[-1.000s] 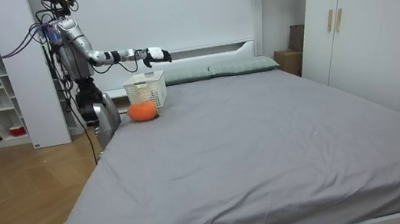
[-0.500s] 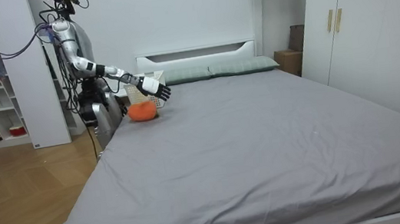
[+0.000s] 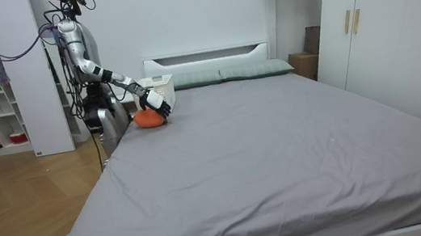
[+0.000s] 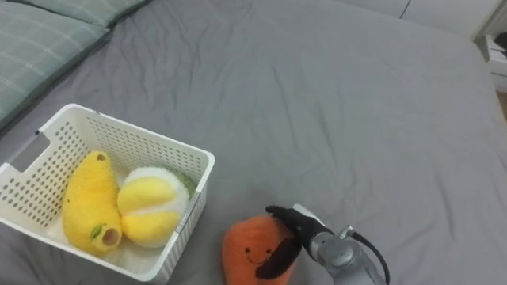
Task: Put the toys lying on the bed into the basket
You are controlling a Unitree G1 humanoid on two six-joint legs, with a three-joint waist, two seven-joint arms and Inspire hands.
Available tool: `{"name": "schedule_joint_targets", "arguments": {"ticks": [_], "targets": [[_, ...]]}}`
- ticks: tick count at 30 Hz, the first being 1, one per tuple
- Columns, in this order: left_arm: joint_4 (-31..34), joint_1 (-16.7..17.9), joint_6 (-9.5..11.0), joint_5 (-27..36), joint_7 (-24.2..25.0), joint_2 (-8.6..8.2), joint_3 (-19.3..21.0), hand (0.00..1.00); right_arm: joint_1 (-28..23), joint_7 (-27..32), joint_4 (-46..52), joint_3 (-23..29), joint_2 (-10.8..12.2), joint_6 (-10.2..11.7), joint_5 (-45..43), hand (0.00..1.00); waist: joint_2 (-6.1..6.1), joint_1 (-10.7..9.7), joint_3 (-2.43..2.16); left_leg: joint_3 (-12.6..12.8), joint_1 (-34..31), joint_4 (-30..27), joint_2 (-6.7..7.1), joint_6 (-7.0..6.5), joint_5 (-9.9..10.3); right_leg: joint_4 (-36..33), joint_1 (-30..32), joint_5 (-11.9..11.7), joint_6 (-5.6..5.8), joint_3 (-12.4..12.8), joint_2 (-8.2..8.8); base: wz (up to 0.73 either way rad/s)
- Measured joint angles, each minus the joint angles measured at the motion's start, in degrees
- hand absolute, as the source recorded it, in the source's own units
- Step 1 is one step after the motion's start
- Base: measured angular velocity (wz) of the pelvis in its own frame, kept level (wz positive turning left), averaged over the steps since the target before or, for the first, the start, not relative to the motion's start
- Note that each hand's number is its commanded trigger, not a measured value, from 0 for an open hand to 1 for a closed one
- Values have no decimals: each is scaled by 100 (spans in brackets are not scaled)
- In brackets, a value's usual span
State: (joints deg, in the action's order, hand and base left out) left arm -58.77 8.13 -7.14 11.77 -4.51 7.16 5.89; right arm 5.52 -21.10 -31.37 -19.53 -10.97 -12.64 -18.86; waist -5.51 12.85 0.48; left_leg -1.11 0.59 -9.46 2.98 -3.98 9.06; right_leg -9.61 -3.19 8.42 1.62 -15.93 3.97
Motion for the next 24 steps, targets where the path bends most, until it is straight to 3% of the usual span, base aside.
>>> {"name": "schedule_joint_targets", "arguments": {"ticks": [1,2,3,5,7,10,14,24], "targets": [[-60,-19,0,-1,0,0,-1,0,20,-77,-115,-64,0,-1,-86,0,14,39,12,-11,-7,-8,0,1,2,1,0,0,0,-12,0,6],[-96,-26,-1,0,0,3,3,0,29,-158,-211,-89,3,-11,-176,15,7,59,6,-47,-20,-20,2,3,8,0,-5,0,0,-43,1,11],[-96,-27,-1,0,0,3,6,0,29,-189,-238,-94,3,-22,-209,52,2,76,5,-69,-39,-21,2,4,13,0,-6,0,0,-70,1,13],[-94,-35,1,-3,0,1,8,0,45,-288,-366,-118,6,-66,-374,81,-8,167,5,-114,-82,-55,2,14,26,0,-5,0,0,-137,1,11],[-94,-34,4,-7,-1,1,9,0,85,-294,-513,-118,23,-74,-449,100,-9,198,7,-140,-104,-75,4,15,26,0,-2,0,-1,-154,-1,7],[-95,-17,3,-21,1,5,14,0,145,-295,-721,-117,63,-74,-476,100,-17,336,13,-154,-118,-79,1,23,31,4,11,0,-1,-144,-12,0],[-95,-15,-2,-14,3,11,24,0,183,-319,-823,-193,277,-128,-551,100,-47,486,39,-168,-129,-81,-12,32,36,10,15,0,-1,-146,-25,1],[-214,-7,-8,3,4,32,21,0,219,-375,-918,-450,406,-117,-568,100,-18,483,100,-230,-219,-155,16,31,37,69,14,-3,-7,-191,-12,4]]}}
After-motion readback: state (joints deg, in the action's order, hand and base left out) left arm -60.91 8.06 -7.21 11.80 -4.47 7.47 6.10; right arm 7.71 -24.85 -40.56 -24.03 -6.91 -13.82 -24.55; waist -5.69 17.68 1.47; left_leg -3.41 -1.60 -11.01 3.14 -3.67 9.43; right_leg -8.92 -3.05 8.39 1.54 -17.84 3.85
